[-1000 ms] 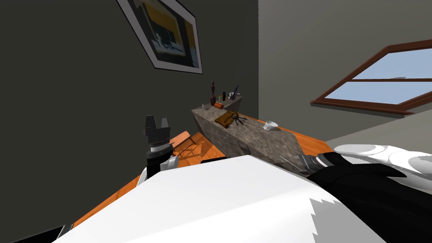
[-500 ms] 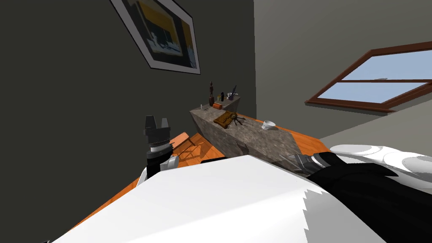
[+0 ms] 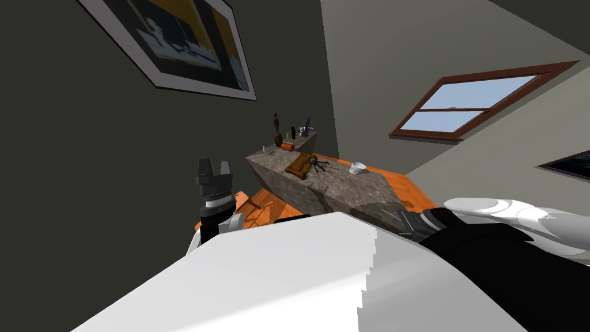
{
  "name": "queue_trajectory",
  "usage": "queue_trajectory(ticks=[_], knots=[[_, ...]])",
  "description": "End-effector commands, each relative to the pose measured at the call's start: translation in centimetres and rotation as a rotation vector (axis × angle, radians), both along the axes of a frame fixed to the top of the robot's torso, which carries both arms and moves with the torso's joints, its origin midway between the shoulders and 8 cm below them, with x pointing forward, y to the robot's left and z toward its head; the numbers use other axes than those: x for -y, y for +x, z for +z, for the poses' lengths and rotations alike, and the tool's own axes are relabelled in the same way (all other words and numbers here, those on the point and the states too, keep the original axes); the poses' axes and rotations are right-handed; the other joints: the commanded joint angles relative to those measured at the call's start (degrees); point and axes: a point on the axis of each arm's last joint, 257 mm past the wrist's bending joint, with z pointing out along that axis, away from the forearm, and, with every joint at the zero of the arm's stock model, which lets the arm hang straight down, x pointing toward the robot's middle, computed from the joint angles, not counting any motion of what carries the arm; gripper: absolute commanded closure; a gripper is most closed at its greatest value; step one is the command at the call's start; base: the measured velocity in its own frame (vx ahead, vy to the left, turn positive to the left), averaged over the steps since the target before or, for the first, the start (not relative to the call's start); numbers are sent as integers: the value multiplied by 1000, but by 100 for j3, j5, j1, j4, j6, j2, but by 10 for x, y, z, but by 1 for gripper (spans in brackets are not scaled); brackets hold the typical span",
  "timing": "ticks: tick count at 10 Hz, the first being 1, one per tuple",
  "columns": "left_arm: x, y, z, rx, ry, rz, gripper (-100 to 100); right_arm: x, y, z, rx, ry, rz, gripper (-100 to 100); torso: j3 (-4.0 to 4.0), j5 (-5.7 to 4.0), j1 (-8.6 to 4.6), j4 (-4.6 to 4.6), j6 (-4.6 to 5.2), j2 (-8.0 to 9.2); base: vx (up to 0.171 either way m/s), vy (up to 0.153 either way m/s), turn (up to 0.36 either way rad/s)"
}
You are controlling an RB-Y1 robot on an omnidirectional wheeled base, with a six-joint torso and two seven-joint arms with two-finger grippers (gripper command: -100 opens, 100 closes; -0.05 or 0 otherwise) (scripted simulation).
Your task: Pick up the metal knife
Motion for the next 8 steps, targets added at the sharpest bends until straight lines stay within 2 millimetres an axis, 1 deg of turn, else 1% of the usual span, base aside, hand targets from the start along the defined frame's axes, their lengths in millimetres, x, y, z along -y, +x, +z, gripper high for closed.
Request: queue_trajectory(ticks=[1,3,8], knots=[[0,0,0,0,0,0,0,-1,1,0,0,0,7,-100,0,0,0,0,0,0,9,11,-32],[0,0,0,0,0,0,0,-1,1,0,0,0,7,-100,16,-10,-41,6,-6,28,-23,-28,83],[0,0,0,0,0,0,0,-1,1,0,0,0,7,-100,15,-9,-33,6,-2,24,2,3,-8]])
